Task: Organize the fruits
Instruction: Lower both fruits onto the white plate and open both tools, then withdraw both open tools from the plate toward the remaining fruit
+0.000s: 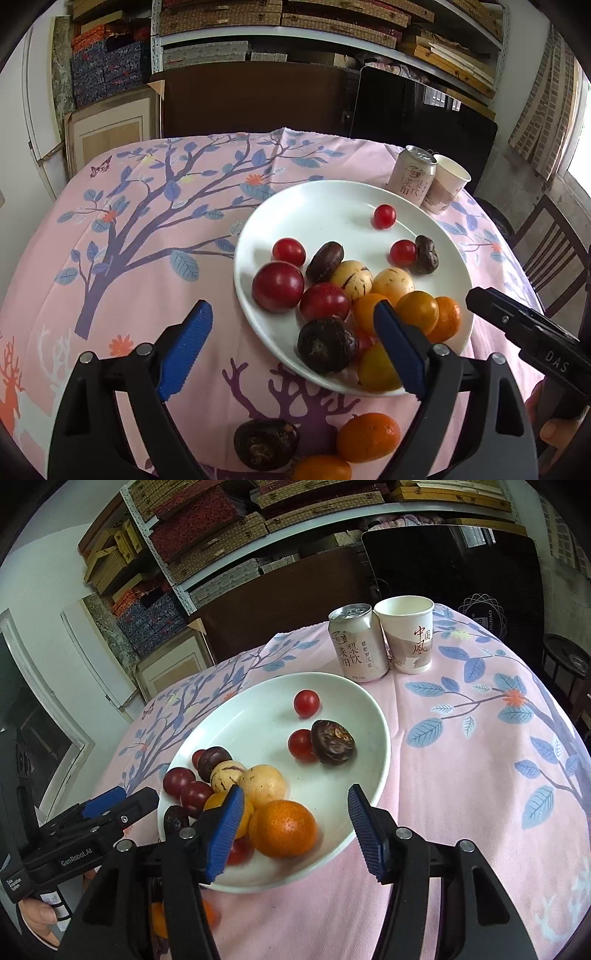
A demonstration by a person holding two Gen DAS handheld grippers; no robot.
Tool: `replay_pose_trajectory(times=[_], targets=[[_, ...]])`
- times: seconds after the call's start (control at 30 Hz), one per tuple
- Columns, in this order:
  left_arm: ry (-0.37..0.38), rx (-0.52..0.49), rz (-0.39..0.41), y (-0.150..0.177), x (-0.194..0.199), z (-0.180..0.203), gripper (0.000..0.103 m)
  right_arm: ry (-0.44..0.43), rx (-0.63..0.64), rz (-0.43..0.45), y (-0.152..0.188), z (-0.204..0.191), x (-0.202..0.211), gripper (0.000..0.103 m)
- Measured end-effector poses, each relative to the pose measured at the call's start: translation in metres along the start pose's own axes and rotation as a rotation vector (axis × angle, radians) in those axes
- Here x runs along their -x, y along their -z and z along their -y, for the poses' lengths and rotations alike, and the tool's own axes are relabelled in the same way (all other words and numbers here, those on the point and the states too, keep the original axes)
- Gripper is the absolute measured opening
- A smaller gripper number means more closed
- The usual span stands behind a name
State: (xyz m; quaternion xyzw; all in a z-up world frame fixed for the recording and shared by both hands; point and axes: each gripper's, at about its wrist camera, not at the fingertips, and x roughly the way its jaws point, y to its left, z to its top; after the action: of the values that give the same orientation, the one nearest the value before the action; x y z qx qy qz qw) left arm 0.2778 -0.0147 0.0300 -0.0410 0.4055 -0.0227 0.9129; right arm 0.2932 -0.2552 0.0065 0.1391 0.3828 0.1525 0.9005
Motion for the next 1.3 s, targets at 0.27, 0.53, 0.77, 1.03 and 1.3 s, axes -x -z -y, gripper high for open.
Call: replay_pose_trajectory(times=[0.27,0.53,0.77,1.03,1.3], targets=[[-0.005,-0.057,-0.018,0.046,0.034,-0.004,0.096,-0.007,0.060,-0.017,0.033,-0.012,0.031,0.066],[0.015,-0.120,-0.067,0.104,0.057,-0.007,0.096,0.002,0.133,-0.058,0.073,-0.030,0.051,0.068],[0.035,-0.156,-0.094,0.131,0.058,-0.002,0.083,0.013,0.193,-0.066,0.096,-0.048,0.060,0.069],[0.118,-0.148,-0.185,0.142,0.044,-0.010,0.040,0.001,0.234,-0.096,0.109,-0.065,0.058,0.069],[0.108,-0.181,-0.149,0.145,0.044,-0.010,0.032,0.055,0.305,-0.178,0.117,-0.080,0.030,0.069]])
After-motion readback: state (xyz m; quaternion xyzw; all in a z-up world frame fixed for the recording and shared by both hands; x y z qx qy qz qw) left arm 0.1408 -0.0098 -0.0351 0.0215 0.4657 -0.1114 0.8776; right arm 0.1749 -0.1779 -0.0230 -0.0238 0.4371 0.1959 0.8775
